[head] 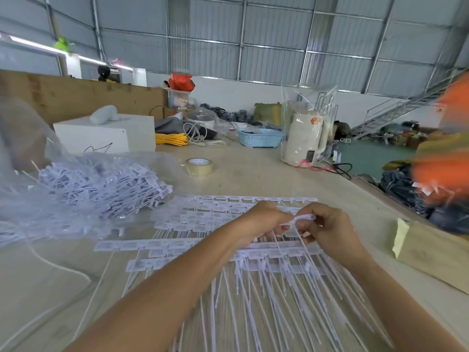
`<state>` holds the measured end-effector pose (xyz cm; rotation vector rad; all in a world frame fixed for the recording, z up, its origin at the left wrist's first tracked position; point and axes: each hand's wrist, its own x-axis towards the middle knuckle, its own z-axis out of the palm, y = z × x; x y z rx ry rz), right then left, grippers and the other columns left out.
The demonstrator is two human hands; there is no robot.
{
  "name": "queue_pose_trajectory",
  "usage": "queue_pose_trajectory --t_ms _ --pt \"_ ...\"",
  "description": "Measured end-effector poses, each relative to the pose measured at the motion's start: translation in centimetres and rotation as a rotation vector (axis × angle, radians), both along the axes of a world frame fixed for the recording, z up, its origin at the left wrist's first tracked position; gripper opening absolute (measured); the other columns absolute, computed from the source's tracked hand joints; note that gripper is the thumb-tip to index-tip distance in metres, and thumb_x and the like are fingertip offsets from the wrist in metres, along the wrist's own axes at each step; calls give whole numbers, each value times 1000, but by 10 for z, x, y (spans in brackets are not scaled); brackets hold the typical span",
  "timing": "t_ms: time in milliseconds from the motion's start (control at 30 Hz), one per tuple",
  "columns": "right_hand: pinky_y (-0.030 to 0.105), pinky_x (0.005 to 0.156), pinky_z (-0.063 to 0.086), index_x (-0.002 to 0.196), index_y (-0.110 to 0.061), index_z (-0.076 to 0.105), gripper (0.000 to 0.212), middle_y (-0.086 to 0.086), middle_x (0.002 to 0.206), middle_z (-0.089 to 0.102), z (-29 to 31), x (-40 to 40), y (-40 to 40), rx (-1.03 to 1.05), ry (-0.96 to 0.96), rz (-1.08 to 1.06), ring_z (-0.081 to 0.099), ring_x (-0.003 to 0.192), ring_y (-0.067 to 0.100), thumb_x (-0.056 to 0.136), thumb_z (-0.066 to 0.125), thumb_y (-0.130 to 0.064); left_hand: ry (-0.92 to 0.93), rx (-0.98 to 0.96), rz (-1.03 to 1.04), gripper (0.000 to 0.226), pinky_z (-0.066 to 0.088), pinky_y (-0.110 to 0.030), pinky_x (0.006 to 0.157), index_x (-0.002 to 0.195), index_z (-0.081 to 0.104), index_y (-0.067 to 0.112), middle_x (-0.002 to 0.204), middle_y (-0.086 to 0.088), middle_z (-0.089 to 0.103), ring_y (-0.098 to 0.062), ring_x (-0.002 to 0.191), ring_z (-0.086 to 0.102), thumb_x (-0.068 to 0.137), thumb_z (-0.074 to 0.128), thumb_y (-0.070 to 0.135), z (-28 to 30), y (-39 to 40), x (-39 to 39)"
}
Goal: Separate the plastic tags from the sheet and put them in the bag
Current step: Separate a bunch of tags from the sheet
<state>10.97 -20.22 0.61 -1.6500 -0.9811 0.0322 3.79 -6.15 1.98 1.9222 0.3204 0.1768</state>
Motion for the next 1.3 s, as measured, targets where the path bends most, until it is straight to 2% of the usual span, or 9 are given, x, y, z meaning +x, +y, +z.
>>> queue_pose_trajectory --t_ms 100,300,400,533,700,900,1067,1167,1300 --pt "28 49 55 67 -11 65 36 9 74 58 2 -1 0 24 -126 -49 56 59 10 80 54 22 21 -90 6 29 25 -18 42 59 54 13 35 8 45 -6 33 35 88 58 19 3 -2 -2" --pt "20 40 47 71 -9 63 26 12 66 59 4 12 -6 57 -44 -239 56 49 7 83 56 13 8 -62 23 29 24 -18 44 56 49 13 38 7 40 -12 40 29 83 60 17 11 -4 -5" --pt "12 36 39 73 -8 59 19 11 66 54 18 32 -27 288 352 -334 53 41 2 86 57 5 -26 63 0 31 32 -16 44 56 51 14 46 4 45 -10 44 38 86 55 18 17 -1 -10" --pt "9 33 36 81 -3 53 14 8 72 52 30 23 -25 375 864 79 52 47 4 90 45 3 5 218 -137 28 39 -22 52 80 65 12 69 -2 57 -14 54 46 94 41 17 25 -1 -17" --pt "32 73 56 77 -2 64 10 14 82 67 12 -10 3 -18 590 115 64 73 21 86 60 -5 117 471 -221 24 40 -26 62 114 59 4 90 -7 55 -18 72 50 92 49 6 24 -2 -18" --pt "29 59 58 81 -1 65 8 19 76 69 3 -11 8 24 534 28 68 65 28 88 60 -1 69 406 -146 47 50 -32 77 124 43 16 109 -4 55 -18 85 60 84 69 16 22 2 -17" --pt "20 61 56 87 -1 67 10 10 79 69 9 -7 6 142 475 -4 68 62 20 85 60 6 91 496 -99 27 41 -27 65 91 66 10 79 -2 56 -16 73 53 87 64 37 23 12 -19" --pt "20 63 57 86 -2 68 11 9 82 70 7 -9 5 64 394 38 69 63 19 84 61 6 117 362 -126 28 46 -12 53 79 68 7 68 1 66 -3 56 59 93 58 30 21 12 -21" --pt "19 55 54 80 0 63 8 12 65 62 8 -12 2 -39 286 53 63 51 12 85 61 6 86 319 -64 31 41 -12 45 70 62 10 55 6 60 -4 47 52 96 53 24 22 8 -19"
